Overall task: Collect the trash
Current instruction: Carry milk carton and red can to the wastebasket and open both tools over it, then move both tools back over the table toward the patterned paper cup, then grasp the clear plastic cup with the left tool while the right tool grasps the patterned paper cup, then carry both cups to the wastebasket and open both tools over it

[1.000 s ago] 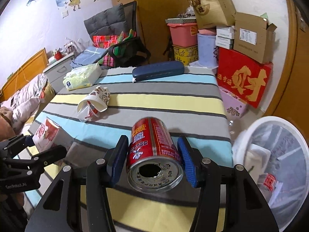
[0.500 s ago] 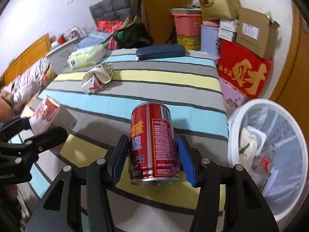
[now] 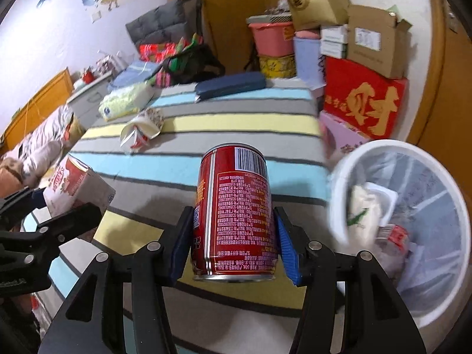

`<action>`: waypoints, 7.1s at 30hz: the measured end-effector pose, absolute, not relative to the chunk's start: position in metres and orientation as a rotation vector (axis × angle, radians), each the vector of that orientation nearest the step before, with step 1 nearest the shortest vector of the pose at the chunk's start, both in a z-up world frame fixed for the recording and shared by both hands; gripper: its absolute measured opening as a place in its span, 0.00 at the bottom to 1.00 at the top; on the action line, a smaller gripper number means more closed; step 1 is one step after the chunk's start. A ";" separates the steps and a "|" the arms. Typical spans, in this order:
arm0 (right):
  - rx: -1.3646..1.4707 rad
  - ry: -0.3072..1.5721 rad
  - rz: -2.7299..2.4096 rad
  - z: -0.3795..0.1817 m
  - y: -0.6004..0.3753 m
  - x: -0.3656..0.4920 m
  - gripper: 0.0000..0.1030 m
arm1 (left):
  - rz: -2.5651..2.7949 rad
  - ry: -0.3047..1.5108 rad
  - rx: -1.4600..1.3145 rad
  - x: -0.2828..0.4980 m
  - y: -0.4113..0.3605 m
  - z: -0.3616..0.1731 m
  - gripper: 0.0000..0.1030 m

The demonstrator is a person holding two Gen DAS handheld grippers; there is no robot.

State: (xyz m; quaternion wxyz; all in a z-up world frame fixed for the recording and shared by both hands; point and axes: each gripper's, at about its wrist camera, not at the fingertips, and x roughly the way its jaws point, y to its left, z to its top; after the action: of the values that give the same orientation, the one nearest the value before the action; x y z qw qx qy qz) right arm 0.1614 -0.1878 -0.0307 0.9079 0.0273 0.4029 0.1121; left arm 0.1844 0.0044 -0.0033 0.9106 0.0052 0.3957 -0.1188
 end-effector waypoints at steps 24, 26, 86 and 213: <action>0.171 0.747 -0.090 -0.008 -0.319 0.120 0.53 | -0.534 0.772 0.116 0.176 -0.169 0.017 0.74; 0.179 0.752 -0.112 -0.010 -0.328 0.121 0.53 | -0.550 0.773 0.126 0.178 -0.180 0.015 0.74; 0.150 0.725 -0.025 -0.005 -0.263 0.131 0.61 | -0.310 0.721 -0.020 0.172 -0.043 0.025 0.75; 0.249 0.608 0.140 0.018 -0.263 0.177 0.06 | -0.429 0.714 0.038 0.230 -0.071 0.026 0.28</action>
State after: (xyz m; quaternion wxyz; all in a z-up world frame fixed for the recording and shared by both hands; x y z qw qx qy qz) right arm 0.1773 -0.2629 0.0185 0.9442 0.1221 0.2982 0.0687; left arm 0.2295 -0.0709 0.0257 0.9143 0.0185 0.3468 -0.2086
